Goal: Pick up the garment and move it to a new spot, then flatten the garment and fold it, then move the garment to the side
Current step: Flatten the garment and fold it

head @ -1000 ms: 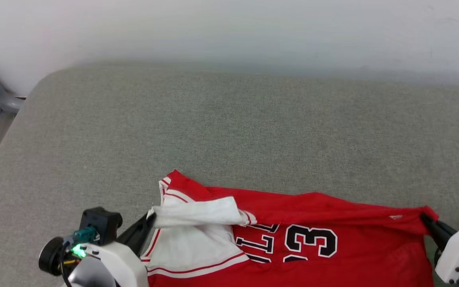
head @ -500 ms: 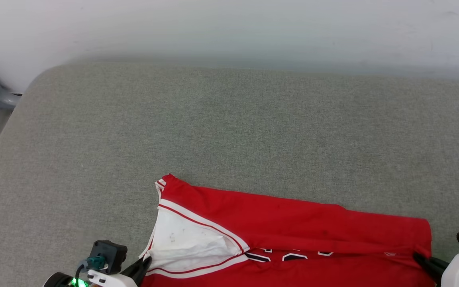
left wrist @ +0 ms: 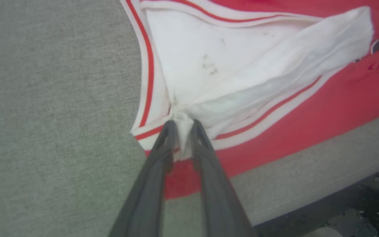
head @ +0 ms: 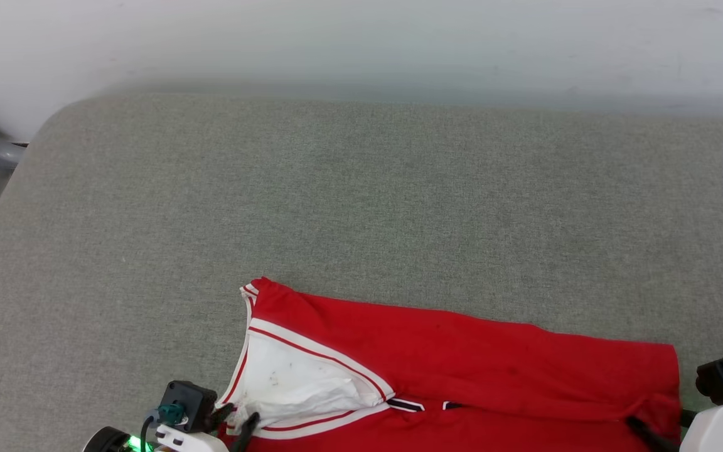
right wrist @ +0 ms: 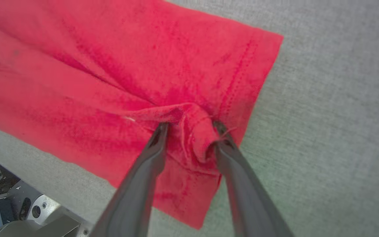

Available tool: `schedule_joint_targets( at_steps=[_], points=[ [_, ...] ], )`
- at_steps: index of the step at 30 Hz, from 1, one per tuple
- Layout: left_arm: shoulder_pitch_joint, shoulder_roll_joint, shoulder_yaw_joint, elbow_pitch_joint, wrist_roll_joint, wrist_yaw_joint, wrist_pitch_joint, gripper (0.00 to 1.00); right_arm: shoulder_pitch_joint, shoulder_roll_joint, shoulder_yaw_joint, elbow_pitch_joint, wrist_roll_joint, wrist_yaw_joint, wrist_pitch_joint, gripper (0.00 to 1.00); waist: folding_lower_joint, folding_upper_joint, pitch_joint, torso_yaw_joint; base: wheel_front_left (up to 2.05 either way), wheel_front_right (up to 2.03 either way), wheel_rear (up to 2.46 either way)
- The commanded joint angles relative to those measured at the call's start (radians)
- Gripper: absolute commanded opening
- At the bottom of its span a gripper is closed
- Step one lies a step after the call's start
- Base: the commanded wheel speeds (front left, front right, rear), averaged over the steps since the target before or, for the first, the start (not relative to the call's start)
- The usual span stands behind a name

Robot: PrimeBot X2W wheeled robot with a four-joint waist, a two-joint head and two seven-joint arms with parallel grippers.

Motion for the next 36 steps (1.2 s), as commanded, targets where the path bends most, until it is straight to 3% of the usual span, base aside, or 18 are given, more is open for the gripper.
schedule_joint_targets(
  at_steps=[1, 6, 15, 19, 23, 30, 36],
  points=[
    [-0.008, -0.002, 0.000, 0.005, 0.006, 0.003, -0.007, 1.00, -0.011, 0.000, 0.004, 0.005, 0.003, -0.002, 0.001, 1.00, 0.0000, -0.0001, -0.003, -0.002, 0.00, 0.00, 0.00],
    [-0.015, 0.000, 0.032, 0.004, 0.011, 0.029, -0.050, 1.00, -0.020, -0.013, 0.005, -0.020, 0.027, -0.001, 0.018, 1.00, 0.0000, -0.0001, -0.023, -0.012, 0.00, 0.00, 0.00],
    [-0.039, -0.017, 0.148, -0.048, 0.061, 0.142, -0.266, 1.00, 0.012, 0.014, -0.122, -0.119, 0.081, -0.001, 0.146, 1.00, 0.0000, -0.0001, -0.060, -0.018, 0.00, 0.00, 0.00],
    [-0.043, -0.021, 0.181, -0.060, 0.107, 0.180, -0.326, 1.00, 0.024, 0.071, -0.216, -0.174, 0.066, -0.001, 0.230, 1.00, 0.0000, -0.0001, -0.067, -0.017, 0.00, 0.00, 0.00],
    [-0.035, -0.048, 0.222, -0.078, 0.157, 0.209, -0.349, 1.00, 0.029, 0.168, -0.342, -0.187, -0.041, -0.001, 0.360, 1.00, 0.0000, -0.0001, -0.067, -0.011, 0.00, 0.00, 0.00],
    [-0.007, -0.109, 0.319, -0.128, 0.286, 0.203, -0.354, 1.00, 0.045, 0.337, -0.469, -0.217, -0.204, -0.001, 0.475, 1.00, 0.0000, -0.0001, -0.043, 0.004, 0.00, 0.00, 0.00],
    [0.034, -0.158, 0.399, -0.122, 0.350, 0.151, -0.354, 1.00, 0.018, 0.423, -0.541, -0.183, -0.267, -0.001, 0.491, 1.00, 0.0000, -0.0001, -0.008, 0.012, 0.00, 0.00, 0.00]
  ],
)
